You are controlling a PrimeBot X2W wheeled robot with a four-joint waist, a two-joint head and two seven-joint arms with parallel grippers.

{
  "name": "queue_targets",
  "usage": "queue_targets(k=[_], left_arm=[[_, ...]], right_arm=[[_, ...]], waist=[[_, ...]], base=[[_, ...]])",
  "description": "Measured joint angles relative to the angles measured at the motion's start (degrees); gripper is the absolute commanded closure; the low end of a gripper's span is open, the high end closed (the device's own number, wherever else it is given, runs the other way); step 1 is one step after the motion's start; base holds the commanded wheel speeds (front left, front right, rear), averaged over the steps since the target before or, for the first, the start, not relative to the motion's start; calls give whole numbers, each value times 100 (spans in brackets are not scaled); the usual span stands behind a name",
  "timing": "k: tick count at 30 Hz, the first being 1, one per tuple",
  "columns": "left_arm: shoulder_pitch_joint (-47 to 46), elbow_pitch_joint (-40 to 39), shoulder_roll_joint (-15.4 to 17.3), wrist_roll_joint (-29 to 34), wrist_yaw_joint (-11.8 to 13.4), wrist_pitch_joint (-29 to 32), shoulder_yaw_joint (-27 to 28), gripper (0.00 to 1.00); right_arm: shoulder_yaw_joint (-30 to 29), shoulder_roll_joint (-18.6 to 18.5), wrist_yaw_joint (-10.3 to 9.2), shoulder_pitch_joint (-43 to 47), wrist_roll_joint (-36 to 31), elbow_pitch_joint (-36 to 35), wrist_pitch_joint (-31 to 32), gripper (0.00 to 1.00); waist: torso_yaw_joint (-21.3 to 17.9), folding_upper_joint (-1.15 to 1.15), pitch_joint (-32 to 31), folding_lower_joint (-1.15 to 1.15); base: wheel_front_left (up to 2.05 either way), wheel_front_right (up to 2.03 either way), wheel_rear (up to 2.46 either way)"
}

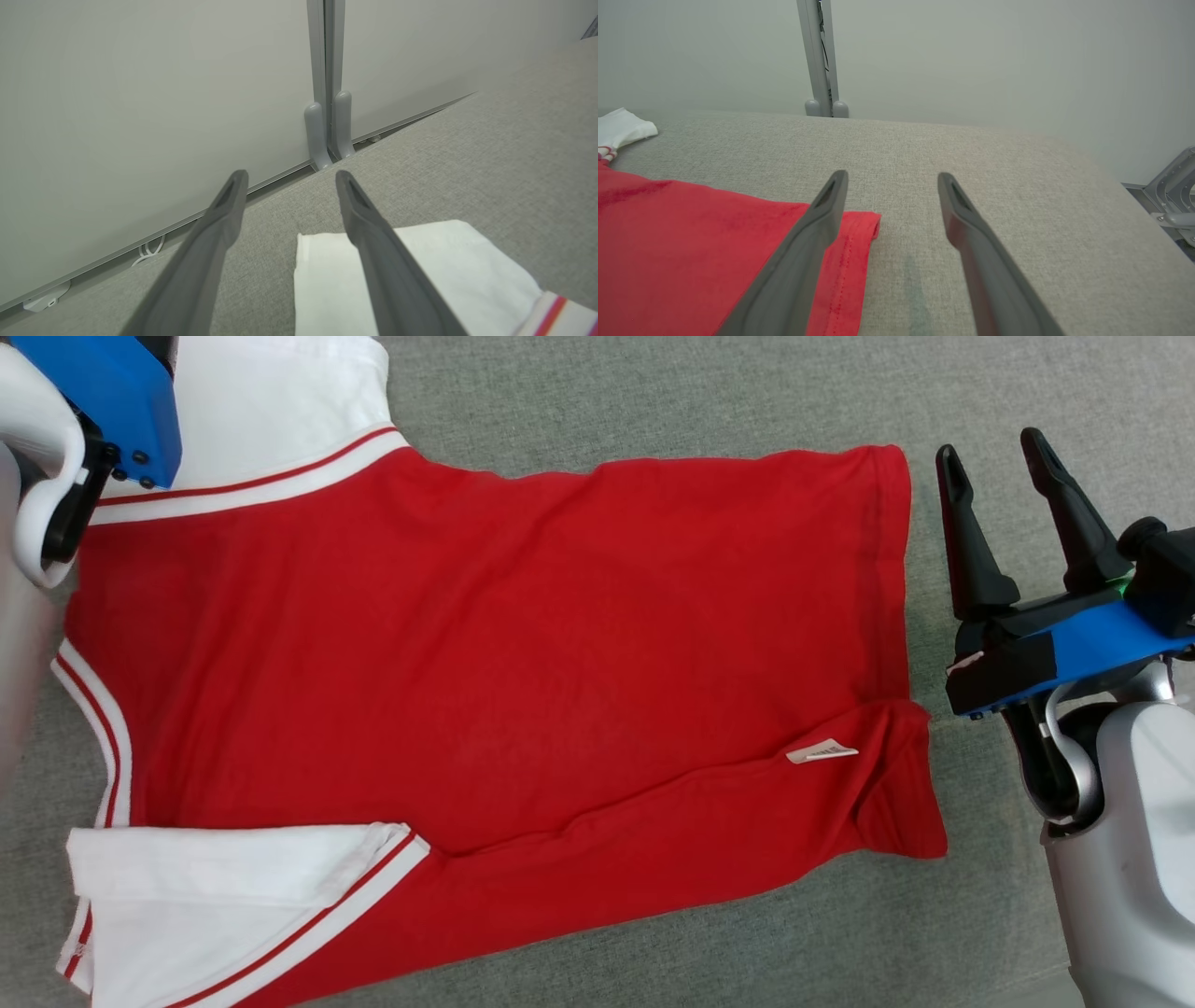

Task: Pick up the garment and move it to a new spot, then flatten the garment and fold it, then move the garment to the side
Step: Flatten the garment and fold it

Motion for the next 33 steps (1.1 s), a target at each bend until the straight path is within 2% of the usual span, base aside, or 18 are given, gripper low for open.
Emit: queue_targets(k=[11, 20, 22, 23, 24, 28, 33], left_arm=[[-303, 854, 209, -981, 0, 647, -937, 0], [-471, 909, 318, -1806, 0, 1083, -1440, 0], [-476, 903, 320, -1927, 1, 1102, -1525, 51], [-485, 900, 323, -1933, 1, 1073, -1602, 89], [-493, 904, 318, -1953, 1, 1014, -1642, 100], [-514, 972, 301, -1982, -1, 780, -1849, 100], [-634, 1002, 255, -1984, -1, 444, -2051, 100]], right_arm=[[103, 58, 0, -158, 48, 116, -110, 0], [125, 49, 0, -188, 57, 204, -126, 0], [144, 37, 0, -197, 59, 233, -102, 0], [160, 26, 0, -205, 74, 248, -91, 0], [194, 7, 0, -230, 101, 266, -59, 0], [324, -104, 0, -361, 190, 292, 53, 0], [506, -308, 0, -469, 314, 406, 488, 0]], waist=[[-228, 0, 194, 0], [-280, 0, 175, -2], [-282, 0, 148, -2], [-287, 0, 138, -2], [-289, 0, 128, -2], [-286, 0, 68, -1], [-220, 0, -62, -2]], base=[[0, 0, 0], [0, 0, 0], [0, 0, 0], [0, 0, 0], [0, 0, 0], [0, 0, 0], [0, 0, 0]])
